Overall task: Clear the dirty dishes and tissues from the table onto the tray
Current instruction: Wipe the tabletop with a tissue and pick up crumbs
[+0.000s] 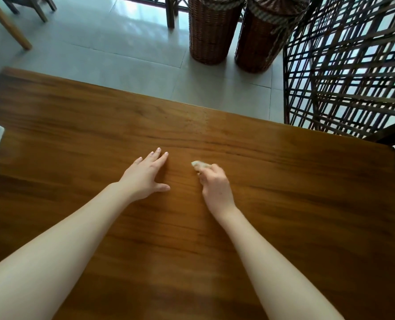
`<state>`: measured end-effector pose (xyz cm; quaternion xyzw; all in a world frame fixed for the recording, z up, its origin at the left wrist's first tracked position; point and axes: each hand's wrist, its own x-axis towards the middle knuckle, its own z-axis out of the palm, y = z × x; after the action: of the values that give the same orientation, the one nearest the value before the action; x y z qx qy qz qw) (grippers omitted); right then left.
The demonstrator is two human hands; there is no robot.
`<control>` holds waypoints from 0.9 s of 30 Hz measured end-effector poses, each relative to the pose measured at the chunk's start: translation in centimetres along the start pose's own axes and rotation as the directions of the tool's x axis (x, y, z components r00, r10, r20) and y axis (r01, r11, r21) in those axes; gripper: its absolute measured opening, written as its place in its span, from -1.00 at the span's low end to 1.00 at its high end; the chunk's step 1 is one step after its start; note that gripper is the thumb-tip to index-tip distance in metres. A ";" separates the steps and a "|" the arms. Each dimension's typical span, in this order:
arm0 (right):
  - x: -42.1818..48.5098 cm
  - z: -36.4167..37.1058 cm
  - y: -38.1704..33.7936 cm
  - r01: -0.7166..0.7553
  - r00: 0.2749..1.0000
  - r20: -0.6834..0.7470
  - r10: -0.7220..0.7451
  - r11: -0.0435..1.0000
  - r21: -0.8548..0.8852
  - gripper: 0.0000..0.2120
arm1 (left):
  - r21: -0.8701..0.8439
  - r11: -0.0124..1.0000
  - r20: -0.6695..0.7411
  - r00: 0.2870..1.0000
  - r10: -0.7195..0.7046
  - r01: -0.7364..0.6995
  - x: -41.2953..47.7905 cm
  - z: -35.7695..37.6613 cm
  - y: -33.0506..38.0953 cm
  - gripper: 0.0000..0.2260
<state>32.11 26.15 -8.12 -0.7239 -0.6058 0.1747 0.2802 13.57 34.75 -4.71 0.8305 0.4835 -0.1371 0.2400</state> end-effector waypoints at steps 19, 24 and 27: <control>9.8 -3.0 4.8 -0.340 0.909 -0.252 0.332 0.940 0.011 -0.76 | -0.038 0.999 -0.047 0.999 -0.016 0.014 2.1 -1.9 -3.3 -0.17; 11.5 -2.1 4.3 -0.476 0.825 -0.318 0.468 0.877 0.058 -0.79 | -0.024 0.998 -0.035 0.998 -0.061 0.060 1.7 -2.1 -5.1 -0.16; 10.1 1.7 0.3 -0.207 0.968 -0.138 0.209 0.978 0.023 -0.80 | -0.038 0.998 -0.032 0.998 -0.053 0.052 1.6 -1.6 -5.3 -0.15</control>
<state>33.39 36.24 -8.73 -0.7927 -0.5048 0.1547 0.3048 9.77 38.98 -5.45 0.8152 0.5114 -0.1206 0.2438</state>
